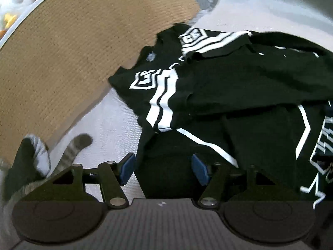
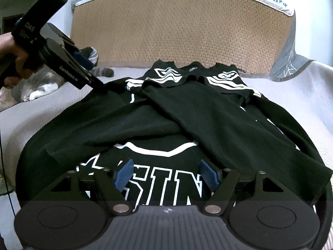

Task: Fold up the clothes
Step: 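Move the open right tool over the jersey to its side edge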

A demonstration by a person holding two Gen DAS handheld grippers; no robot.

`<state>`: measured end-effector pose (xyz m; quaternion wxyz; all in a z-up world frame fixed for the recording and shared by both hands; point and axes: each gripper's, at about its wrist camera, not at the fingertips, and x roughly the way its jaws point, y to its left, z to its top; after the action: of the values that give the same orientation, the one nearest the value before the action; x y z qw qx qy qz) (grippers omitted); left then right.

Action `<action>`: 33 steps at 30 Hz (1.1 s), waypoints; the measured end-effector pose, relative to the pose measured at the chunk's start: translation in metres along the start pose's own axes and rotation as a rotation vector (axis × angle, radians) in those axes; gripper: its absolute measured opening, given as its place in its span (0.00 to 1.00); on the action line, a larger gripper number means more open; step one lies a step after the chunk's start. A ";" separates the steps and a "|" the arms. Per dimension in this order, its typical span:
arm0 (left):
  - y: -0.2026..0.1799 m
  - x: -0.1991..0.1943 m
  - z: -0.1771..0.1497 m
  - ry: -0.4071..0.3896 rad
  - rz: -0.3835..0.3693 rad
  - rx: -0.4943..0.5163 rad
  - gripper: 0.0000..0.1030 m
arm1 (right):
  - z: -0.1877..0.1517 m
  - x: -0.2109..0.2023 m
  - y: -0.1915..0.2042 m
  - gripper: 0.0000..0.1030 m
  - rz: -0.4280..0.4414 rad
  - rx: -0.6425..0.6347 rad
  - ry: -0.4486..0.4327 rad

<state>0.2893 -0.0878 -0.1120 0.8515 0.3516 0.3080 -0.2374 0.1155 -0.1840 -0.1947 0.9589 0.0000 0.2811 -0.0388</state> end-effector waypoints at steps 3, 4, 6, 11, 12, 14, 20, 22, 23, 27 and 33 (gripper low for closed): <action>-0.013 -0.003 0.001 -0.016 0.042 0.077 0.62 | 0.003 -0.012 0.001 0.65 -0.047 -0.022 -0.017; -0.015 -0.003 0.001 -0.019 0.048 0.092 0.62 | 0.004 -0.018 0.001 0.65 -0.055 -0.027 -0.039; -0.017 -0.004 0.000 -0.032 0.052 0.108 0.62 | 0.006 -0.031 0.000 0.65 -0.057 -0.032 -0.077; -0.019 -0.005 -0.001 -0.052 0.085 0.111 0.62 | 0.007 -0.041 -0.017 0.65 -0.095 0.037 -0.068; -0.018 -0.005 -0.001 -0.054 0.084 0.108 0.62 | 0.007 -0.042 -0.023 0.65 -0.108 0.063 -0.062; -0.018 -0.007 -0.002 -0.065 0.079 0.104 0.62 | 0.007 -0.045 -0.036 0.65 -0.137 0.111 -0.051; -0.017 -0.010 -0.003 -0.104 0.057 0.091 0.63 | 0.012 -0.056 -0.070 0.65 -0.234 0.160 -0.043; -0.016 -0.009 -0.003 -0.105 0.053 0.085 0.63 | 0.012 -0.059 -0.080 0.65 -0.257 0.163 -0.038; -0.015 -0.008 -0.003 -0.108 0.048 0.082 0.63 | 0.011 -0.060 -0.085 0.65 -0.269 0.165 -0.029; -0.008 -0.009 -0.004 -0.115 0.039 0.037 0.63 | 0.005 -0.059 -0.105 0.65 -0.314 0.180 0.019; 0.000 -0.010 -0.005 -0.129 0.031 -0.010 0.64 | -0.007 -0.056 -0.126 0.65 -0.375 0.155 0.101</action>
<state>0.2805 -0.0821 -0.1084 0.8749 0.3362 0.2483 -0.2447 0.0552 -0.3054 -0.1671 0.9167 0.0234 0.3200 -0.2382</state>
